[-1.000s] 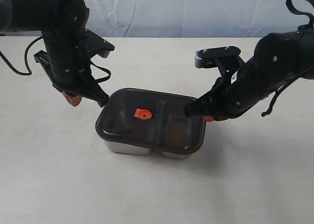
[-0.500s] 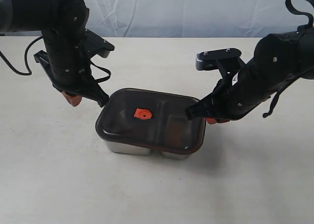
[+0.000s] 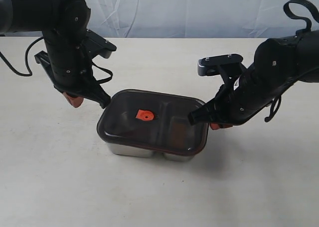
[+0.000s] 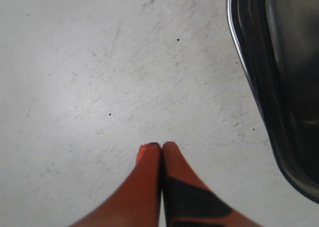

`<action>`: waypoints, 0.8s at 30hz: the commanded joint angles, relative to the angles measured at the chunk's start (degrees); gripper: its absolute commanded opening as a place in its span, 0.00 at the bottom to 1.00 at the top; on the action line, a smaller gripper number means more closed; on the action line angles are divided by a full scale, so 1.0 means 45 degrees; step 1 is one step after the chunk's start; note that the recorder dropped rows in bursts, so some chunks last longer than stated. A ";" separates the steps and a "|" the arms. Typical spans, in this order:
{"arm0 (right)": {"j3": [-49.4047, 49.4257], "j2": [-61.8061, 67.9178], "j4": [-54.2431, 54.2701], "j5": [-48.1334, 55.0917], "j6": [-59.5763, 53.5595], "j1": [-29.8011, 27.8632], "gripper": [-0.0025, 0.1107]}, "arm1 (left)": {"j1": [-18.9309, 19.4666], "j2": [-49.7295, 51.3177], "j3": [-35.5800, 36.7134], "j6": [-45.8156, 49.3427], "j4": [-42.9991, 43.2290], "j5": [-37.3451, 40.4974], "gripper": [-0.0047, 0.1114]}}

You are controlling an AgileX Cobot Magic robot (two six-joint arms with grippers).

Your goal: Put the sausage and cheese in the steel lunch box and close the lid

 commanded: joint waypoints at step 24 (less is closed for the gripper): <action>-0.0073 0.0923 -0.0150 -0.1309 -0.0026 0.0011 0.01 | -0.0048 -0.0108 0.0028 -0.0087 0.0083 -0.0093 0.04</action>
